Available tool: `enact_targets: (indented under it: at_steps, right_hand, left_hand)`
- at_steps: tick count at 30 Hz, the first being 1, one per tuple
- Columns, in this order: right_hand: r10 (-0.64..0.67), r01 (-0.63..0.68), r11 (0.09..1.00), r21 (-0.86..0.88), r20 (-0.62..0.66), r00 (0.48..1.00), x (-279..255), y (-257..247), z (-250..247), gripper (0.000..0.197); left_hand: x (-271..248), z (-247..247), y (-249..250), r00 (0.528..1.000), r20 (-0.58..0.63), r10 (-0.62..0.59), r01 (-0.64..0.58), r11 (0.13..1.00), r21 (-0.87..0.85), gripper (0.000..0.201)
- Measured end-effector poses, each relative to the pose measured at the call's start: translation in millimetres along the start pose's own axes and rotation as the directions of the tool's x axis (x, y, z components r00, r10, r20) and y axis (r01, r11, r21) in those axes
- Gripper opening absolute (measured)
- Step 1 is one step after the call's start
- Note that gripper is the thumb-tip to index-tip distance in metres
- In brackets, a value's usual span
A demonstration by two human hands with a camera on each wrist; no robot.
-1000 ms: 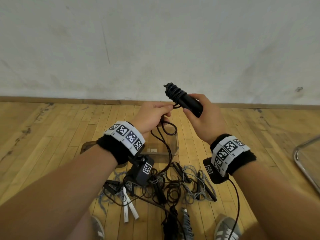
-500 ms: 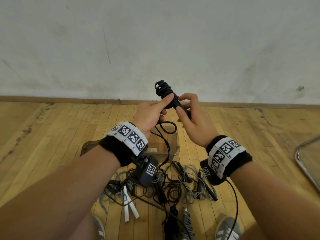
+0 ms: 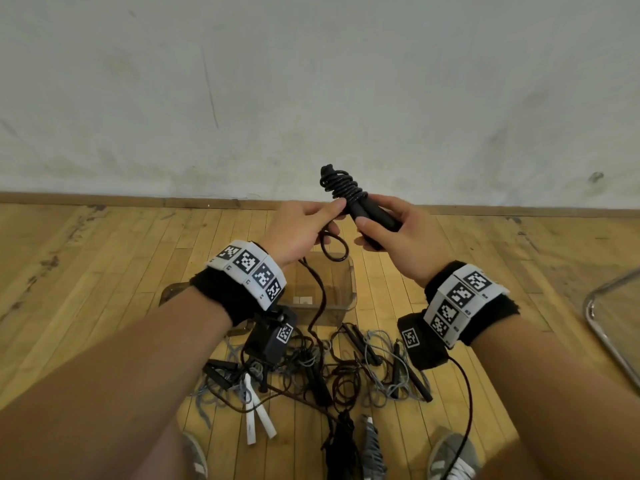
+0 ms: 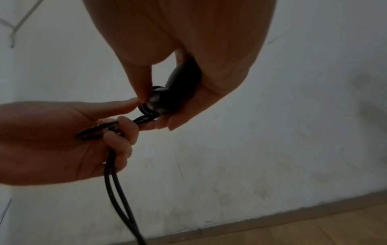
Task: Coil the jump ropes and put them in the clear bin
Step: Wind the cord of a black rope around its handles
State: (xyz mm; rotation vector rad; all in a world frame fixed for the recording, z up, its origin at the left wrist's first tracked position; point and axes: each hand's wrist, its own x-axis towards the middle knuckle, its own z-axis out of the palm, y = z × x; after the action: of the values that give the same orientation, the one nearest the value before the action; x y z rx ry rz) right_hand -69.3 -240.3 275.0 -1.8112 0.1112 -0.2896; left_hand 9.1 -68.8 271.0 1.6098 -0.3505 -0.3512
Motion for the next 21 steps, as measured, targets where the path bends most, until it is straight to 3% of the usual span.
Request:
enact_targets:
  at_steps: [7,11,15,21]
  right_hand:
    - [-0.1,0.071,0.922,-0.38,-0.057,0.993,9,12,-5,0.058]
    - [-0.164,0.105,0.845,-0.525,-0.068,0.984,7,8,-5,0.052]
    - [-0.223,0.124,0.792,-0.598,-0.093,0.971,3,7,1,0.047]
    - [-0.293,0.206,0.796,-0.569,-0.064,0.954,1,10,12,0.048]
  left_hand:
    - [2,-1,-4,0.999,-0.002,0.04,-0.039,0.984,0.172,0.018]
    - [2,2,-3,1.0,-0.016,0.009,-0.007,0.994,0.107,0.018]
    - [0,4,-1,0.999,-0.039,-0.024,0.024,1.0,-0.007,0.02]
    - [-1,4,-1,0.988,-0.134,-0.07,0.063,0.997,-0.053,0.046]
